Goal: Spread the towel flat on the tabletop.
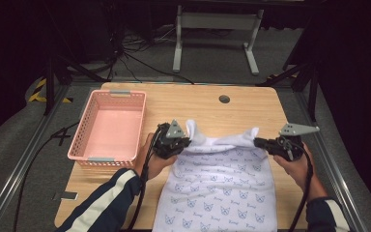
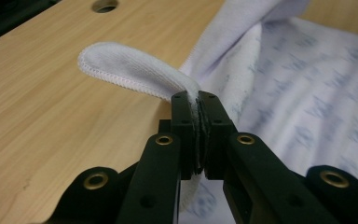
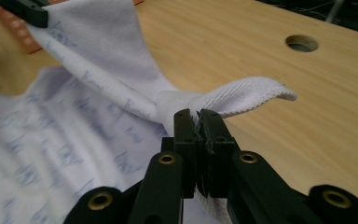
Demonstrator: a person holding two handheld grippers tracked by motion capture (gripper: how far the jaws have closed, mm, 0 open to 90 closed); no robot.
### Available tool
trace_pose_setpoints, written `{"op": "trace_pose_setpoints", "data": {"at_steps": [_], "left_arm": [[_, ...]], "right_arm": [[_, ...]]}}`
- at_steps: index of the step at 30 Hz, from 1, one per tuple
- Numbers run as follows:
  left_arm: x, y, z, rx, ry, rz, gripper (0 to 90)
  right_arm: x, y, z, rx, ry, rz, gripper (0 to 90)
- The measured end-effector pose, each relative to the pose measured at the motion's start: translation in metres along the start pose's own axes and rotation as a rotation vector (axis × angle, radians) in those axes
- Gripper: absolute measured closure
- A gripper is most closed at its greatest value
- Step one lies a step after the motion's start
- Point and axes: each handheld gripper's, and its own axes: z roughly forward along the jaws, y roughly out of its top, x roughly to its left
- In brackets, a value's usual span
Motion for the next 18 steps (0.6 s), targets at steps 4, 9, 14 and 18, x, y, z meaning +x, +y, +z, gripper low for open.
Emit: {"op": "trace_pose_setpoints", "data": {"at_steps": [4,9,14,18], "left_arm": [[-0.016,-0.018,-0.007,0.032,-0.038,0.049,85.7],[-0.041,-0.046,-0.014,0.084,-0.144,0.093,85.2],[-0.058,-0.068,-0.006,0.196,-0.166,0.146,85.3],[-0.057,-0.076,0.005,0.257,-0.127,0.156,84.8]], "right_arm": [[0.021,-0.014,-0.012,0.026,0.044,-0.036,86.2],[0.055,-0.046,-0.018,0.114,0.149,-0.078,86.0],[0.072,-0.078,-0.014,0.280,0.171,-0.147,85.5],[0.072,-0.094,-0.008,0.327,0.157,-0.117,84.8]]}}
